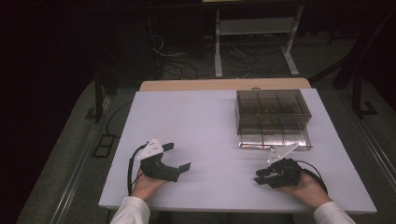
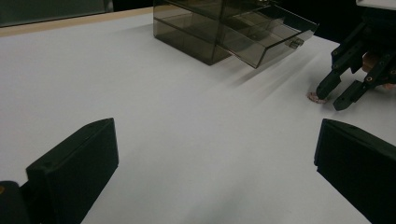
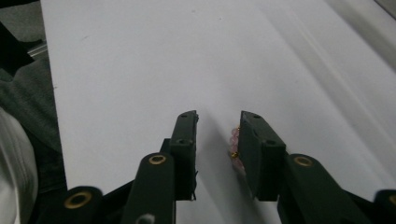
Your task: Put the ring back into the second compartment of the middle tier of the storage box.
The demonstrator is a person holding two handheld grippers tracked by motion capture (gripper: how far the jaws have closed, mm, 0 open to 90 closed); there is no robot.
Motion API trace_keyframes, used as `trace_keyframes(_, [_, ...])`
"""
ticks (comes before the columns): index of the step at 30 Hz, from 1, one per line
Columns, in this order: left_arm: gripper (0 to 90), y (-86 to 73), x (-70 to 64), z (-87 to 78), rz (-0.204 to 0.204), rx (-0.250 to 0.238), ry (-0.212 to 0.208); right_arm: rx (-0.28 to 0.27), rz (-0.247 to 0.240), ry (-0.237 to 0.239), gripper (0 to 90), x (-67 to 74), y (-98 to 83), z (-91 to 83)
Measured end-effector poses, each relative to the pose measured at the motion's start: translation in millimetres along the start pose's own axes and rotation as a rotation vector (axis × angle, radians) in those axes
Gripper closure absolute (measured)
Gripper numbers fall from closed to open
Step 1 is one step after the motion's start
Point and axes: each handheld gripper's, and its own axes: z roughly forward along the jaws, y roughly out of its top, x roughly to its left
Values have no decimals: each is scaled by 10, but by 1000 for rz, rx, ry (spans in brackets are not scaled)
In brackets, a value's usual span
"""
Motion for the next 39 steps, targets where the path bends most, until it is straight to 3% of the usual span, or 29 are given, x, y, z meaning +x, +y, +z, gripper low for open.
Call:
trace_keyframes(8, [0,0,-2,0,0,0,-1,7,9,-48,799,13,11,9])
trace_keyframes(13, [0,1,-1,-2,0,-1,0,33,-14,-98,840,70,42,20])
trace_keyframes(17, [0,2,0,-3,0,-2,-2,36,-1,-102,855,72,49,22])
trace_keyframes(28, [0,1,4,-3,0,0,-1,20,45,-61,856,10,41,5])
trace_keyframes(39, [0,1,4,-2,0,0,-1,-53,93,5,856,-42,57,-113])
